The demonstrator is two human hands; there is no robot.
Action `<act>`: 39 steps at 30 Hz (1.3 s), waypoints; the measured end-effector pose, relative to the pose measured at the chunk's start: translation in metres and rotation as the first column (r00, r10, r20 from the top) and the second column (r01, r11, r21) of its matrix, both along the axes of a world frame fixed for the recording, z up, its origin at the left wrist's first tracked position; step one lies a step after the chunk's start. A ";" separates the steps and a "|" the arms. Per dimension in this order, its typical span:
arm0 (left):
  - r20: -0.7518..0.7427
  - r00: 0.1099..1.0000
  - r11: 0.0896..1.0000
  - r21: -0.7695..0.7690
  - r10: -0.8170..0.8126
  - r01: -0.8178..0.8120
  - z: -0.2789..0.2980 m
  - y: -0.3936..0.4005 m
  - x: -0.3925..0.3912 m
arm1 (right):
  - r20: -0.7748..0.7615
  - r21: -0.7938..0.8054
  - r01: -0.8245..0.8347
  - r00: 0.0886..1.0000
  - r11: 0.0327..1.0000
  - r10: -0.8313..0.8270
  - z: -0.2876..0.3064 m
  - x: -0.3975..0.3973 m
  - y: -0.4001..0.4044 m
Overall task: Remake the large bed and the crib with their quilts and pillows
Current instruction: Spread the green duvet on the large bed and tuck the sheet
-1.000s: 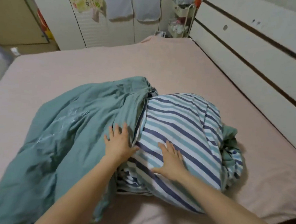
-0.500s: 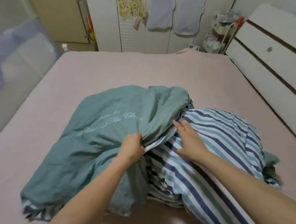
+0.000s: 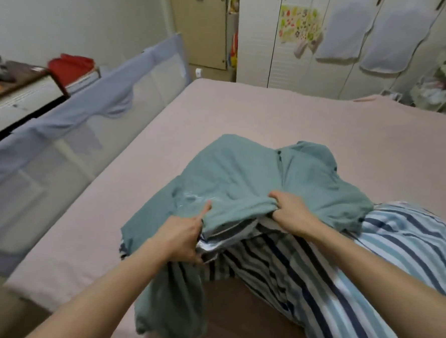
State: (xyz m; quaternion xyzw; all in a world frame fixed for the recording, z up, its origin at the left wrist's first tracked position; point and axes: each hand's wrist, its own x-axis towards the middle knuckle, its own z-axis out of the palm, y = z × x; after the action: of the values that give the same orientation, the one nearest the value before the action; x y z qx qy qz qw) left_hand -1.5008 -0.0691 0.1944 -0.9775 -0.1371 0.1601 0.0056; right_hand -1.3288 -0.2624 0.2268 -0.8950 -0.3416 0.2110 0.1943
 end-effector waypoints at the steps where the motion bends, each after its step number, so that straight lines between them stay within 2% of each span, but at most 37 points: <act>1: -0.031 0.994 0.995 0.029 0.101 -0.100 -0.006 -0.003 -0.004 | -0.025 -0.079 -0.139 0.990 0.987 0.137 0.012 -0.016 0.000; 3: -0.100 0.978 0.982 0.069 0.182 -0.176 -0.012 0.002 -0.005 | -0.131 -0.249 -0.394 0.919 0.885 0.373 0.020 -0.052 -0.003; 5: -0.211 0.966 0.989 0.043 0.147 -0.141 -0.014 0.007 -0.013 | -0.304 -0.374 -0.591 0.806 0.715 0.507 0.016 -0.085 -0.011; 7: -0.359 0.929 0.991 -0.064 0.086 -0.116 -0.020 0.008 -0.026 | -0.457 -0.435 -0.691 0.722 0.577 0.520 0.005 -0.096 -0.007; 9: -0.518 0.849 0.957 -0.179 0.103 -0.226 -0.021 0.015 -0.044 | -0.552 -0.485 -0.733 0.680 0.477 0.483 -0.005 -0.092 0.010; 10: -0.567 0.811 0.919 -0.226 0.147 -0.325 -0.019 0.024 -0.049 | -0.581 -0.487 -0.729 0.682 0.482 0.444 -0.008 -0.086 0.022; 11: -0.584 0.784 0.874 -0.247 0.211 -0.419 -0.018 0.037 -0.057 | -0.602 -0.454 -0.720 0.682 0.525 0.415 -0.013 -0.082 0.036; 12: -0.550 0.787 0.850 -0.238 0.281 -0.470 -0.018 0.052 -0.065 | -0.603 -0.391 -0.694 0.689 0.605 0.401 -0.018 -0.079 0.056; 14: -0.397 0.832 0.851 -0.193 0.388 -0.489 -0.017 0.085 -0.079 | -0.522 -0.246 -0.560 0.764 0.791 0.379 -0.029 -0.071 0.095; 16: -0.276 0.840 0.838 -0.166 0.467 -0.520 -0.023 0.114 -0.090 | -0.357 -0.168 -0.457 0.854 0.873 0.379 -0.040 -0.065 0.136; 18: -0.222 0.813 0.796 -0.181 0.538 -0.577 -0.035 0.143 -0.099 | -0.134 -0.232 -0.460 0.888 0.857 0.440 -0.055 -0.062 0.177; 20: -0.187 0.782 0.750 -0.222 0.594 -0.623 -0.054 0.171 -0.104 | -0.005 -0.312 -0.470 0.870 0.826 0.493 -0.076 -0.061 0.215; 25: -0.205 0.696 0.595 -0.389 0.688 -0.703 -0.122 0.247 -0.106 | 0.103 -0.476 -0.512 0.775 0.715 0.624 -0.154 -0.065 0.327; 29: -0.296 0.664 0.463 -0.525 0.687 -0.714 -0.180 0.295 -0.099 | 0.194 -0.556 -0.560 0.630 0.614 0.752 -0.219 -0.057 0.408; 31: -0.322 0.643 0.379 -0.596 0.695 -0.708 -0.211 0.315 -0.092 | 0.166 -0.602 -0.579 0.582 0.549 0.796 -0.254 -0.049 0.446; 35: -0.328 0.544 0.162 -0.726 0.773 -0.668 -0.262 0.333 -0.079 | 0.036 -0.607 -0.546 0.708 0.578 0.706 -0.311 -0.024 0.484; 37: -0.344 0.501 0.079 -0.759 0.794 -0.647 -0.281 0.332 -0.075 | 0.018 -0.668 -0.515 0.710 0.537 0.704 -0.324 -0.018 0.480; 39: -0.399 0.445 -0.029 -0.770 0.802 -0.638 -0.294 0.327 -0.072 | 0.077 -0.651 -0.491 0.716 0.579 0.694 -0.324 -0.017 0.464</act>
State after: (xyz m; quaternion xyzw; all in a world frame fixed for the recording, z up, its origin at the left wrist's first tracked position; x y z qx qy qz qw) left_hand -1.5733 0.2583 -0.0999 -0.6211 -0.5247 0.1003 -0.5735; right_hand -1.3460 0.2018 -0.0973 -0.7603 -0.5687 0.2086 -0.2347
